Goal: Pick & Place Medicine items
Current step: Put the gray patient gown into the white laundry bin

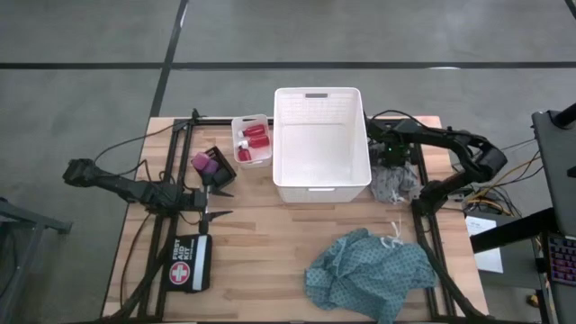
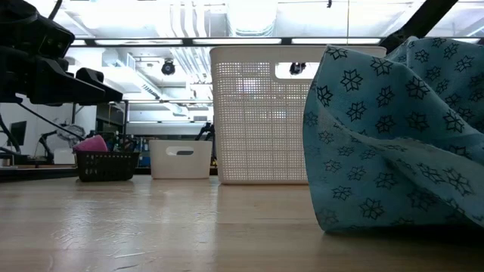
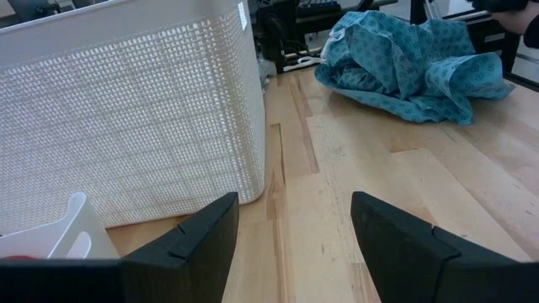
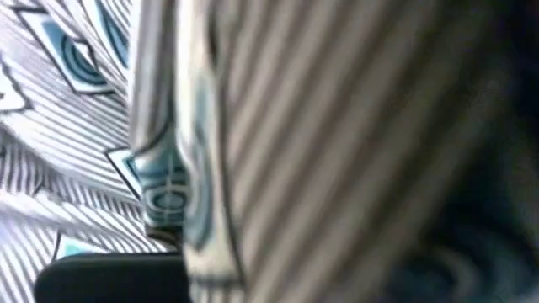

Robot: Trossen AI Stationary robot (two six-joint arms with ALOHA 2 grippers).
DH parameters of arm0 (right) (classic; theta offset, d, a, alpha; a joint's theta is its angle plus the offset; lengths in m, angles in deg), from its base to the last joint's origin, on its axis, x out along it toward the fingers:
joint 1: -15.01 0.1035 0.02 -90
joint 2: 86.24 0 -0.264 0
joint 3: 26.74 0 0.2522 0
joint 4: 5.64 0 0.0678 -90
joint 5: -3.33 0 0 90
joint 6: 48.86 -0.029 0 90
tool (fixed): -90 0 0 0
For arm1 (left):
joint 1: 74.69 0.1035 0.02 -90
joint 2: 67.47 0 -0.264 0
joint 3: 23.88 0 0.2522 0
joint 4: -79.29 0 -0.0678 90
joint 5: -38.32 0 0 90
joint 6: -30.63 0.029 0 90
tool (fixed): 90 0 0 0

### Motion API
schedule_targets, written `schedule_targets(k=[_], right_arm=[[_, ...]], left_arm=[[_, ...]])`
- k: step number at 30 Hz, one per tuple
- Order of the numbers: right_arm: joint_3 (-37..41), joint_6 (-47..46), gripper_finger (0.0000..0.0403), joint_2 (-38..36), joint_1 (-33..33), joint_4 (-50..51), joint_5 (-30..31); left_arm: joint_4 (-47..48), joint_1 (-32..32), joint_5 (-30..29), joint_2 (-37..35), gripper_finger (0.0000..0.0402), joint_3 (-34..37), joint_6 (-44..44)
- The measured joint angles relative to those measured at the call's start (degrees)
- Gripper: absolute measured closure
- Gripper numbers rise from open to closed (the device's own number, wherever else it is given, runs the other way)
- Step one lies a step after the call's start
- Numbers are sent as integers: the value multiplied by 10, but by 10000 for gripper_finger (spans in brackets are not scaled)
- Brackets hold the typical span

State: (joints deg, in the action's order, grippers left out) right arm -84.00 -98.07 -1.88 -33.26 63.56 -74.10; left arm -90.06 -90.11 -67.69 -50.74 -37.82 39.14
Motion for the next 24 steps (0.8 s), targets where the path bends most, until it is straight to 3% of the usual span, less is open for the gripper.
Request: schedule_targets(k=[12,24], right_arm=[[-1,-7,369,-213,0,14,14],[-2,0,369,-435,30,3,86]], left_arm=[[0,0,0,0,166,0,0],[0,0,0,0,167,0,0]])
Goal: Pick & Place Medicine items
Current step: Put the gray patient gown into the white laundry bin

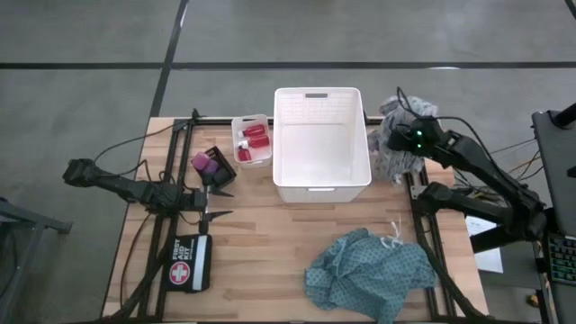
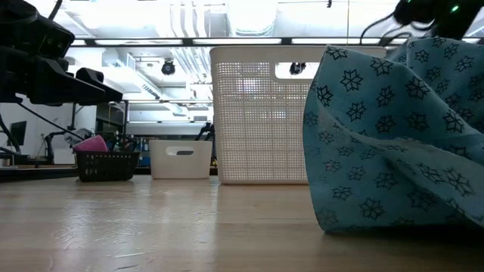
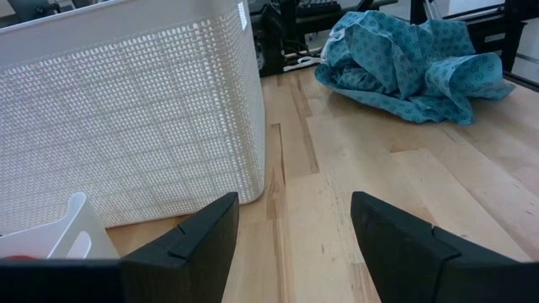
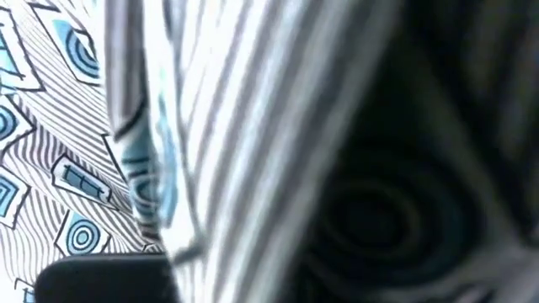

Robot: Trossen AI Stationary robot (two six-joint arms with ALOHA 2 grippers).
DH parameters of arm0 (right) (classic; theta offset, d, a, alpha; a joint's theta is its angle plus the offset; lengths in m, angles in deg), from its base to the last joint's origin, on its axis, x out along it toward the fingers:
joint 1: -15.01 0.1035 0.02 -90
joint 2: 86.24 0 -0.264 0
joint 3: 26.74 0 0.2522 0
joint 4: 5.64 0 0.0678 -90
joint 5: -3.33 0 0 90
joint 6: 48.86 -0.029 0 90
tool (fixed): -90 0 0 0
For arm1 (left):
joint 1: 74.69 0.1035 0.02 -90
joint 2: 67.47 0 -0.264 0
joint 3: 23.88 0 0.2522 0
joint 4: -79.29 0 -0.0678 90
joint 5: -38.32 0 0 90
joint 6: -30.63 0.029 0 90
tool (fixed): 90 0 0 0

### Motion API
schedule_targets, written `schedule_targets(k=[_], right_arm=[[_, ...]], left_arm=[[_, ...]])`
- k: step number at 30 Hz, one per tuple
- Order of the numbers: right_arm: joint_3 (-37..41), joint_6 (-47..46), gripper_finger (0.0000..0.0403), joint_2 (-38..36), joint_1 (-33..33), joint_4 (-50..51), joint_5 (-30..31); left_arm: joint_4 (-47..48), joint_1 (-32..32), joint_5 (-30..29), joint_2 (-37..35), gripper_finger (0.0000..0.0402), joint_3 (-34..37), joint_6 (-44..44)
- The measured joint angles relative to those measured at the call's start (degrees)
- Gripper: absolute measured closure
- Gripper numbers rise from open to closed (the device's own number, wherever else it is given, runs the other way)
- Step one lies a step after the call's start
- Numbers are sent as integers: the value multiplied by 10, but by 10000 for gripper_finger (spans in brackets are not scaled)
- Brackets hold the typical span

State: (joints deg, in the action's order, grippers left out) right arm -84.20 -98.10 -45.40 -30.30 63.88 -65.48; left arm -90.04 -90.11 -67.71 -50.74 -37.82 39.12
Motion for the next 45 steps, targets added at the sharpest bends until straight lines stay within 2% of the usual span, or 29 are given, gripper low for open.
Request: schedule_targets(k=[6,11,21,29,35,40,45], right_arm=[[0,24,369,-69,33,-31,29],[0,82,369,-114,59,-98,58],[-1,186,369,-162,77,-231,53],[-1,270,369,-161,77,-390,-32],[-1,343,369,-165,77,-509,-72],[-2,376,369,-167,77,-591,-158],[-2,361,369,-162,77,-611,-239]], left_arm=[[0,0,0,0,166,0,0],[0,0,0,0,167,0,0],[0,0,0,0,167,0,0],[0,0,0,0,166,0,0],[0,0,0,0,165,0,0],[0,0,0,0,165,0,0],[0,0,0,0,165,0,0]])
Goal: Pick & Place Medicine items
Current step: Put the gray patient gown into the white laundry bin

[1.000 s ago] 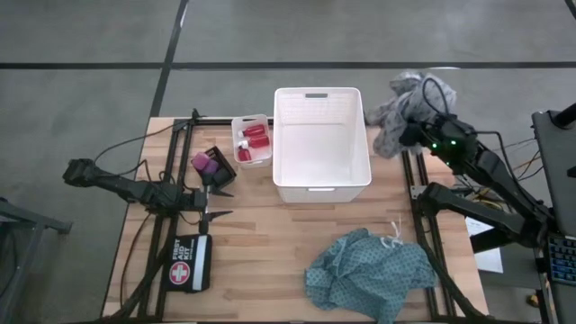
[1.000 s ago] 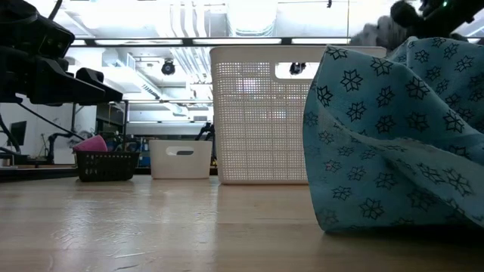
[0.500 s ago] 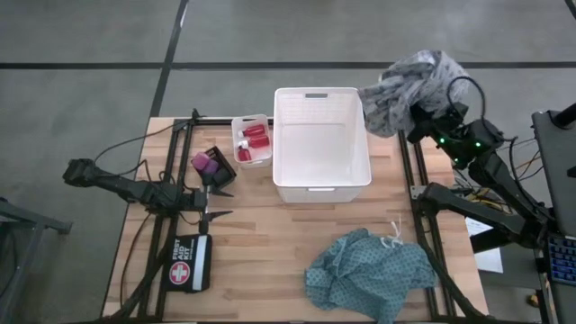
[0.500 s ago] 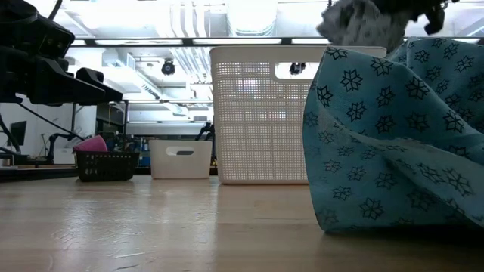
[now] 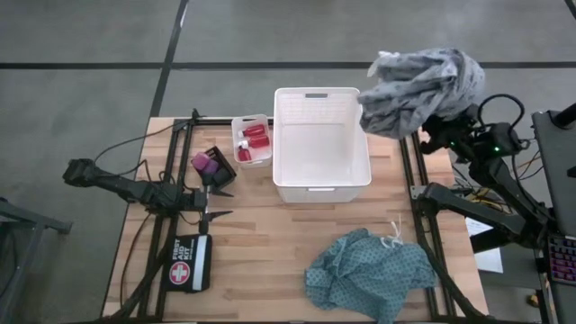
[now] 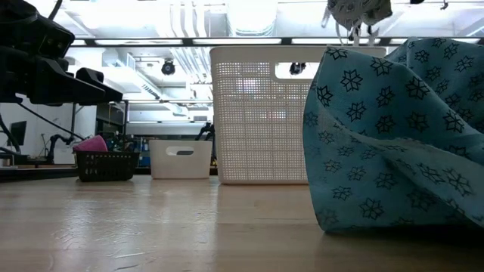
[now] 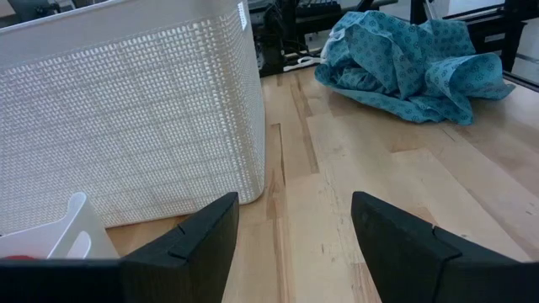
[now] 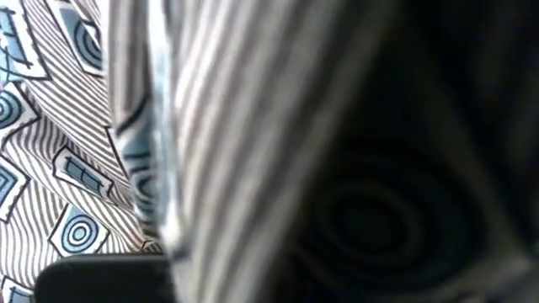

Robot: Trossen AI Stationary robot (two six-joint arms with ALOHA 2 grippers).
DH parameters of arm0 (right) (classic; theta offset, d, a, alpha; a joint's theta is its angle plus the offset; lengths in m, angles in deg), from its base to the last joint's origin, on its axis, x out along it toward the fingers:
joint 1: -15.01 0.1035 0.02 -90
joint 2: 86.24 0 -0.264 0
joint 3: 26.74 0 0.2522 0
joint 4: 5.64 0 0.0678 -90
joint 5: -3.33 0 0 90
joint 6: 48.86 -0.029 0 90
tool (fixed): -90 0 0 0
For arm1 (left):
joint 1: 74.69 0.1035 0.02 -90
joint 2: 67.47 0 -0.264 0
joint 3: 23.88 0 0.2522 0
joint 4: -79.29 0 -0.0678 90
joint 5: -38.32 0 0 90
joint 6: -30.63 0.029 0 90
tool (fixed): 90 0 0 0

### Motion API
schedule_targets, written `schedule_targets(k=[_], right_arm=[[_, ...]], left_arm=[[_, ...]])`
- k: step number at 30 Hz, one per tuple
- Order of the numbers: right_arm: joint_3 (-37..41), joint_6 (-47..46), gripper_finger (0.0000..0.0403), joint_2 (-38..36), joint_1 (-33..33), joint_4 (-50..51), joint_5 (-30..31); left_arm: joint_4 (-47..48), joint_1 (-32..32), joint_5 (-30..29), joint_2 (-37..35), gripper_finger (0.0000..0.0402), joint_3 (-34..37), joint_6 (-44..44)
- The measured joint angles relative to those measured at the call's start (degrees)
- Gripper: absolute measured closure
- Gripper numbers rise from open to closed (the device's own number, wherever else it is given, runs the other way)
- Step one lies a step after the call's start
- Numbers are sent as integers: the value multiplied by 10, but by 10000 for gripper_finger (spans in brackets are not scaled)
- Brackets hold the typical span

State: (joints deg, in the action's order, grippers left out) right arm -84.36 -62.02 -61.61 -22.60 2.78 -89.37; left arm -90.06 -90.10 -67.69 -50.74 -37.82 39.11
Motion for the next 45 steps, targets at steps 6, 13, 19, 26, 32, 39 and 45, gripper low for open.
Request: schedule_targets(k=[6,13,19,26,32,39,45], right_arm=[[0,18,369,31,0,-28,-154],[0,6,357,110,2,-90,-260],[1,16,364,197,6,-99,-258],[0,16,357,267,5,-37,-233],[0,19,359,300,4,23,-151],[0,19,359,325,5,91,-133],[0,39,359,344,5,129,-132]], left_arm=[[0,0,0,0,165,0,0],[0,0,0,0,165,0,0],[0,0,0,0,165,0,0],[0,0,0,0,165,0,0],[0,0,0,0,165,0,0],[0,0,0,0,165,0,0],[0,0,0,0,165,0,0]])
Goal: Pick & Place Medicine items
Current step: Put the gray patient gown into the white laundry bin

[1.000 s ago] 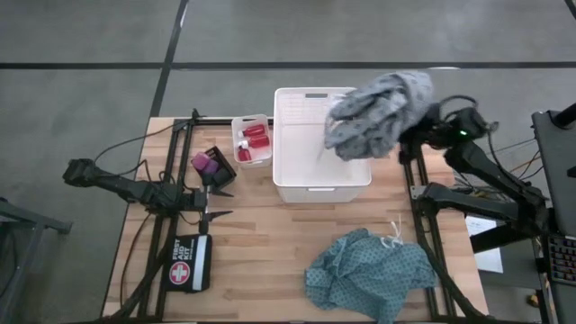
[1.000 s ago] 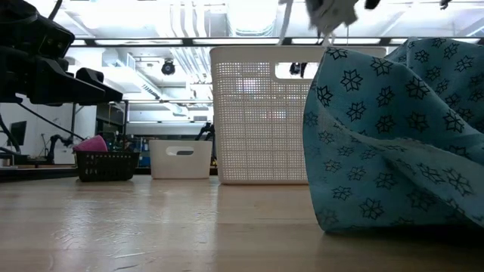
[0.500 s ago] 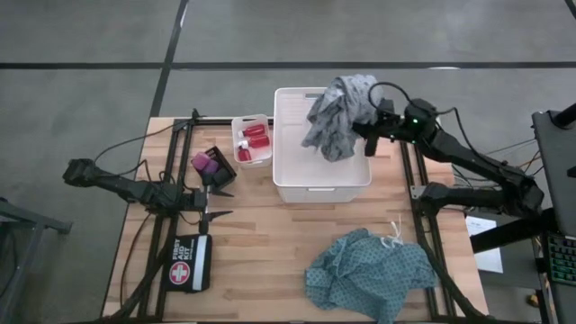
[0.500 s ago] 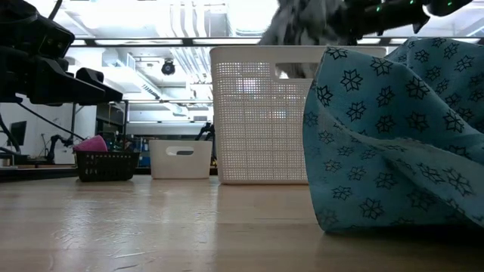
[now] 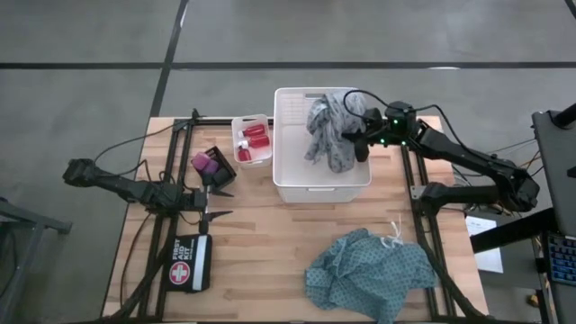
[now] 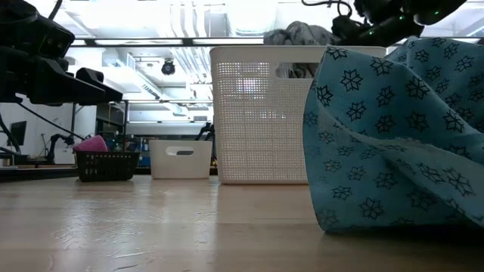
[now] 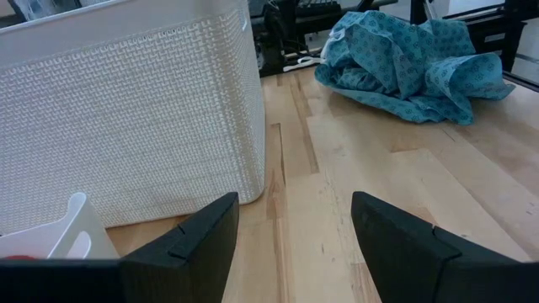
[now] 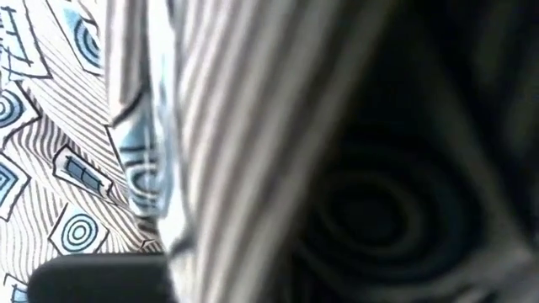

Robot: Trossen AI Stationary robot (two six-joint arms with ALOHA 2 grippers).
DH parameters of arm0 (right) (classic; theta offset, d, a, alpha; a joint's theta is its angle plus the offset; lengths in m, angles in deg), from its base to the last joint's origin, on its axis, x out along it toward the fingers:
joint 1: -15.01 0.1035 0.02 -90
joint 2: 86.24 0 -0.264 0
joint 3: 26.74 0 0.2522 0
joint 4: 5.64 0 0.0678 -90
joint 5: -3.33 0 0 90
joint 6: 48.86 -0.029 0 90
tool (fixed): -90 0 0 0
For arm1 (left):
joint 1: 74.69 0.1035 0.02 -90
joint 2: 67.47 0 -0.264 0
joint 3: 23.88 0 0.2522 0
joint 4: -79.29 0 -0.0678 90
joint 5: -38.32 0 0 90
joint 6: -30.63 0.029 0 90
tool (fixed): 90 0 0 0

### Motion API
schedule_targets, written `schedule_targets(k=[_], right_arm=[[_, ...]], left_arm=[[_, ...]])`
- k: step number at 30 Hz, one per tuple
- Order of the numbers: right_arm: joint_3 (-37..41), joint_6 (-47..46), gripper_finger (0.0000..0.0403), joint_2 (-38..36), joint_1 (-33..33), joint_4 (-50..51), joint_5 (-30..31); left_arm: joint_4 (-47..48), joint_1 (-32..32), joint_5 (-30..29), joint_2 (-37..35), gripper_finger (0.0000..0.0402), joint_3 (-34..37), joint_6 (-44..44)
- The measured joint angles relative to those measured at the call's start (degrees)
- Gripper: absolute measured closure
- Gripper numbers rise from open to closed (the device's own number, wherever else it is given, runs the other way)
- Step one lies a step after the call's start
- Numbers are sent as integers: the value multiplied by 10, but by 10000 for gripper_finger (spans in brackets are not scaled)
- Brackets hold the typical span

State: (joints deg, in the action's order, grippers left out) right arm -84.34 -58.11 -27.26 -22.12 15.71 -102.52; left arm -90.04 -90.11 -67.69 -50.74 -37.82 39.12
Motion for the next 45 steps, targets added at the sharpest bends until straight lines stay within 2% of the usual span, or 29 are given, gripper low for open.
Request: schedule_targets(k=[11,20,45], right_arm=[[0,37,338,19,0,-2,-5],[0,24,315,13,1,1,-12],[0,29,227,13,1,2,-26]], left_arm=[[0,0,0,0,165,0,0],[0,0,0,0,165,0,0],[0,0,0,0,165,0,0]])
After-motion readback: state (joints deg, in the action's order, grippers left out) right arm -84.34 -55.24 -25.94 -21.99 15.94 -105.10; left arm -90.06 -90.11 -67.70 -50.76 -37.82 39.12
